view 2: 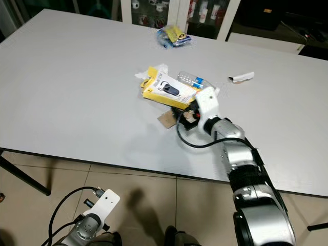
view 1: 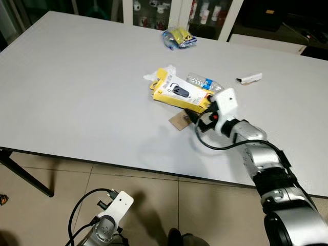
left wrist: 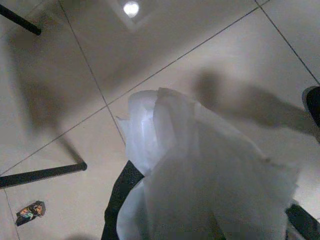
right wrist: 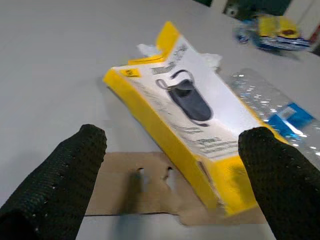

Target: Picking trash to rubbish bin

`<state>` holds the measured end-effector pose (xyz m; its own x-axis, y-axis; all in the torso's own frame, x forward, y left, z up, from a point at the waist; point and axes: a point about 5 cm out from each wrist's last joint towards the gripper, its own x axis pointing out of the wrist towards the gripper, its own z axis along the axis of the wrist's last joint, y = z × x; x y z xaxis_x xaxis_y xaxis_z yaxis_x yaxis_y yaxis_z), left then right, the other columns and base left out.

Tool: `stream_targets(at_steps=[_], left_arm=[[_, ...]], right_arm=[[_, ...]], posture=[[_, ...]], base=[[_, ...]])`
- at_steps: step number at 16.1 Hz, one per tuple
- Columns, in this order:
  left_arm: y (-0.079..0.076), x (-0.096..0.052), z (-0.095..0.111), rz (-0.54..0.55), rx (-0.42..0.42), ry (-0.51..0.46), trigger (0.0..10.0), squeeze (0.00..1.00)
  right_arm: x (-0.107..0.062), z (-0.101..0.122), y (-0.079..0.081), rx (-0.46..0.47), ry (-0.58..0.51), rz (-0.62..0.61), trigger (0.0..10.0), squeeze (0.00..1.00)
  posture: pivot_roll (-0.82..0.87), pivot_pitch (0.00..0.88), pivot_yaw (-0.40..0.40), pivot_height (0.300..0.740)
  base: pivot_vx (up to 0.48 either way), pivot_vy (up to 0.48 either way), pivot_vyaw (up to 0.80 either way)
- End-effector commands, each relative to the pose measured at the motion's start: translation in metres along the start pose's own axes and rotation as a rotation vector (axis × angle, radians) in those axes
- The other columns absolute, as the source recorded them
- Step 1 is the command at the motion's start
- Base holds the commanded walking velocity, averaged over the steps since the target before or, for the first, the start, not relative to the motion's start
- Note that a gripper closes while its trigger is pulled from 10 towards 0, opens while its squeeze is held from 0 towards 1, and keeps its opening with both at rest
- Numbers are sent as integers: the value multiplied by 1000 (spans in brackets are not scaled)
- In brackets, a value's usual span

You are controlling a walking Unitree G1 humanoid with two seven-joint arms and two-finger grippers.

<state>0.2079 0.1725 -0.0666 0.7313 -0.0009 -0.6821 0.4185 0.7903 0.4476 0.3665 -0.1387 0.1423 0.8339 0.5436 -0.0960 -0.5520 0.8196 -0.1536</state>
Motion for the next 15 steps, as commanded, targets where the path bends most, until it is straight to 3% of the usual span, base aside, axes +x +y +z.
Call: stream_targets(at_steps=[1, 7, 10, 14, 15], left_arm=[[-10, -2, -1, -12, -6, -6, 10000, 0], [-25, -3, 11, -20, -35, -62, 10000, 0], [-30, -5, 11, -21, -51, -73, 10000, 0], [-42, -10, 12, -26, -72, -90, 10000, 0], [-44, -10, 12, -26, -77, -94, 10000, 0]], right_arm=[[0, 0, -3, -12, 2, 12, 10000, 1000], [0, 14, -27, -37, -6, -35, 10000, 1000], [2, 30, -33, -67, -42, -13, 10000, 1000], [0, 41, -46, -131, -5, 39, 10000, 1000], [0, 44, -48, -142, 4, 69, 10000, 741]], posture=[[-14, 172, -142, 740], [-22, 241, -184, 740], [-34, 269, -204, 740], [-48, 306, -233, 740], [-51, 313, -236, 740]], base=[[0, 0, 0], [0, 0, 0], [0, 0, 0], [0, 0, 0], [0, 0, 0]])
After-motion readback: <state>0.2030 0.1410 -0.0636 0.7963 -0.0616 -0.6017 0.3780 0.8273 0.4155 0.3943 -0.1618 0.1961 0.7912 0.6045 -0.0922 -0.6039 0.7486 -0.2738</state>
